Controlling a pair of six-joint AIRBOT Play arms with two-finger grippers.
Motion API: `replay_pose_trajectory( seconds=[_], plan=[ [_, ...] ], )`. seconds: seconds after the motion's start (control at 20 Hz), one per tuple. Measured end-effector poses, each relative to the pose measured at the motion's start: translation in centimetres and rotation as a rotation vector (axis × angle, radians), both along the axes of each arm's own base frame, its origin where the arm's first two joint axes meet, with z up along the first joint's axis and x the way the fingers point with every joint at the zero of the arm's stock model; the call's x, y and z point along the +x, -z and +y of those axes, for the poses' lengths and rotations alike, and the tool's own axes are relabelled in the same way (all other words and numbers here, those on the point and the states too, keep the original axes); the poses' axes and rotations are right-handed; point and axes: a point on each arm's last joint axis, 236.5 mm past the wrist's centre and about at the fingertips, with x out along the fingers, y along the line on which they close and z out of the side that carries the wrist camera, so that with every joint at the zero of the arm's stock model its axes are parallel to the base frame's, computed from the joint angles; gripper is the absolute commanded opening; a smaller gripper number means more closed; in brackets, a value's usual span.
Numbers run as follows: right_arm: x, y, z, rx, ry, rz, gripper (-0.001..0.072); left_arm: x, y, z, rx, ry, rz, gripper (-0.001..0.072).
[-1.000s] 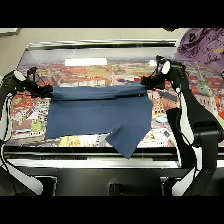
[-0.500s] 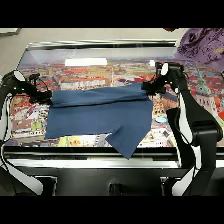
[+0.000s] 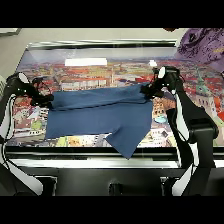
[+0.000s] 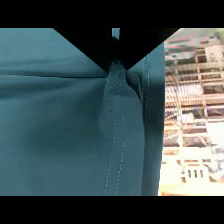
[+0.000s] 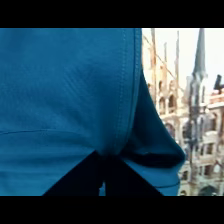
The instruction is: Fold the clothes and pants, and hang the long-sleeved shirts on hangers.
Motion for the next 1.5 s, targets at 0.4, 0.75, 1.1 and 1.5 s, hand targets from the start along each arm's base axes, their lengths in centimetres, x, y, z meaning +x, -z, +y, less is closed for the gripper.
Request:
replay_pose_trajectory(
  seconds=[0.4, 0.75, 1.1, 1.5],
  plan=[
    [-0.8, -1.6, 1.1, 0.06, -0.026, 0.012, 0.055, -0.3, -1.4, 0.9, 0.006, -0.034, -0.007, 0.0682],
    [-5.9, -8.4, -5.5, 0.137, -0.067, 0.012, 0.055, -5.1, -6.1, 5.7, -0.102, -0.248, -0.035, 0.0682],
    [-20.9, -4.7, -1.9, 0.457, 0.045, 0.175, 0.0539, -14.0, -5.2, 6.7, -0.219, -0.522, -0.027, 0.0681],
    [-27.7, -0.3, 3.5, 0.609, 0.195, 0.241, 0.0534, -16.2, -4.0, 5.5, -0.248, -0.584, -0.031, 0.0681]
  ],
)
